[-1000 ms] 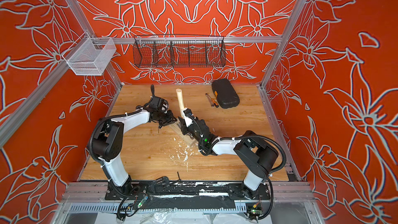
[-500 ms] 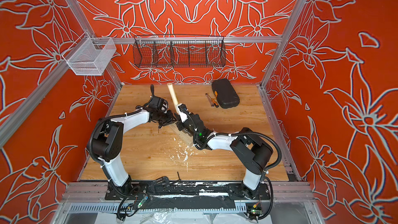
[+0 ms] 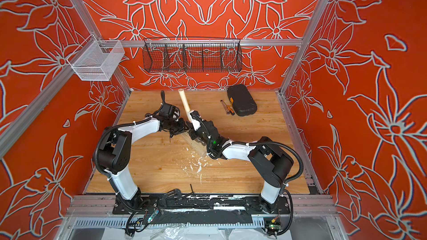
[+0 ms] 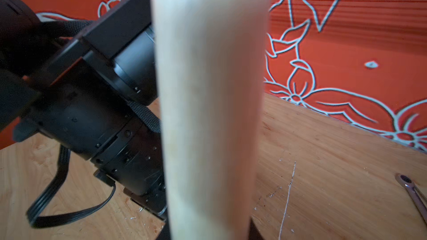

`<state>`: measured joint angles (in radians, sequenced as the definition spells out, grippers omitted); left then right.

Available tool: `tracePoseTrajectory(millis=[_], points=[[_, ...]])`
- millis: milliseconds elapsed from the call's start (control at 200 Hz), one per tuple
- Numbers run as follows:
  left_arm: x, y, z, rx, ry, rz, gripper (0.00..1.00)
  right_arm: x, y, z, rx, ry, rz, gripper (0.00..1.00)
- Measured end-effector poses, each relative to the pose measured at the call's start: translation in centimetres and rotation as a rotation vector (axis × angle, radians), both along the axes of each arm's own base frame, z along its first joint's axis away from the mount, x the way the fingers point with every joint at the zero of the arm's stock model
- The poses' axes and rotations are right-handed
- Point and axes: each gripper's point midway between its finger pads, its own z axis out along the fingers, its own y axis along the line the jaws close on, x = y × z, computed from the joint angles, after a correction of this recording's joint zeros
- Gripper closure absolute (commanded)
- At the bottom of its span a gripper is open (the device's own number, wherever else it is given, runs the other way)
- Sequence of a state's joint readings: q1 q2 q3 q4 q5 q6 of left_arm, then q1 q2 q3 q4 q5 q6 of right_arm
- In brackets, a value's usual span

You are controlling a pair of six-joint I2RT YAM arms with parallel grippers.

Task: Use a claw hammer to pull out a nail
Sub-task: Remove the nail from the mounting plate.

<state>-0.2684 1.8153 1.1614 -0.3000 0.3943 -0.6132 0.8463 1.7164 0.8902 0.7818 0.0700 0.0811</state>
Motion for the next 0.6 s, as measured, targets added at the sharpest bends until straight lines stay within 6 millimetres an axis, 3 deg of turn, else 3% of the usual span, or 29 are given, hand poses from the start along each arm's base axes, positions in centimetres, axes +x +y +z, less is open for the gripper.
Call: tracePoseTrajectory(millis=[345, 600], points=[[-3.6, -0.1, 0.5, -0.012, 0.023, -0.046, 0.72, -0.5, -0.7, -0.3, 0.030, -0.023, -0.006, 1.00], [-4.7, -1.5, 0.7, -0.035, 0.023, -0.101, 0.72, -0.7, -1.1, -0.6, 0.074, -0.049, -0.014, 1.00]])
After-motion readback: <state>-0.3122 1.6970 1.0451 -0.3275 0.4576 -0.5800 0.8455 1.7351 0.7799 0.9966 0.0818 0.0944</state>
